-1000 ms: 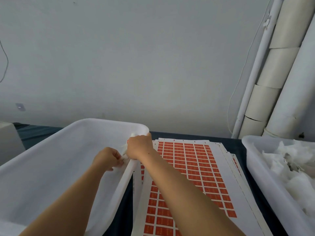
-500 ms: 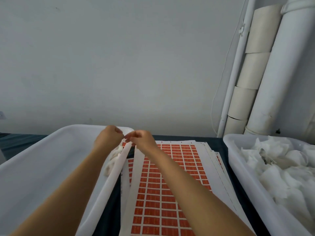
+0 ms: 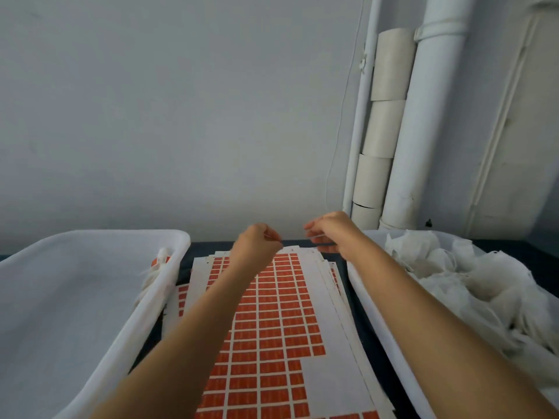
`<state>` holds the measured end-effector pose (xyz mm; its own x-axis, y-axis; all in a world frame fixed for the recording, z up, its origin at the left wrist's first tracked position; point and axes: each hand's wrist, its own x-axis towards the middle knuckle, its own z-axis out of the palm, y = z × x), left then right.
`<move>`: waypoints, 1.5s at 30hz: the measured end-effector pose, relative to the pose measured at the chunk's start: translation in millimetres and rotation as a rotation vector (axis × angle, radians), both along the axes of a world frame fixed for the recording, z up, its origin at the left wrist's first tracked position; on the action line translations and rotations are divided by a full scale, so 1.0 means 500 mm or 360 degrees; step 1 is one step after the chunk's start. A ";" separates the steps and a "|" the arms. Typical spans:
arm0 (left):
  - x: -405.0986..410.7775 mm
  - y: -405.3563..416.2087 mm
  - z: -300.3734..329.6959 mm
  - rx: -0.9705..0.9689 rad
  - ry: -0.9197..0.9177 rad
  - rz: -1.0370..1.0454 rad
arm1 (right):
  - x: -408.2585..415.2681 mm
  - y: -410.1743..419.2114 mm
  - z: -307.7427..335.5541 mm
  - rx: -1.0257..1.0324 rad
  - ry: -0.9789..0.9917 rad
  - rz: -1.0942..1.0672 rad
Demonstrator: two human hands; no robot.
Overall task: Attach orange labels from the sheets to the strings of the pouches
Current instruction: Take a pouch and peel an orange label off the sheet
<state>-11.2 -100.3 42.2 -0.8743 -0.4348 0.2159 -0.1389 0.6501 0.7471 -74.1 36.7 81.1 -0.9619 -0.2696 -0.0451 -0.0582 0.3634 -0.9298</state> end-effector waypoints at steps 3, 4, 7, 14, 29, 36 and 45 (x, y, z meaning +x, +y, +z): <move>-0.026 0.070 -0.013 0.0085 -0.0049 -0.0234 | -0.031 0.074 0.033 0.0177 -0.0015 0.0023; -0.033 0.095 -0.016 0.0098 -0.0077 -0.0322 | -0.043 0.099 0.041 0.0229 -0.0003 -0.0003; -0.053 0.170 -0.030 0.0132 -0.0167 -0.0557 | -0.077 0.165 0.046 0.0433 0.0030 -0.0075; -0.096 0.272 -0.073 -0.0187 -0.0239 -0.0375 | -0.104 0.256 -0.035 0.0733 -0.0060 0.0123; -0.063 0.248 -0.013 0.0645 0.0665 -0.0239 | -0.062 0.214 0.028 0.0065 0.0372 -0.0006; 0.037 0.131 -0.015 0.0854 0.0821 -0.0210 | 0.050 0.103 -0.010 -0.0323 0.0373 0.0120; 0.113 0.043 -0.201 0.0862 0.0417 0.0047 | 0.101 0.016 -0.221 -0.0105 0.0354 0.0218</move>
<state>45.1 -78.7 -58.1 -0.8079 -0.5662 0.1632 0.0822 0.1660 0.9827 -23.6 44.8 -29.5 -0.9006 -0.3930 0.1854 -0.3083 0.2773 -0.9100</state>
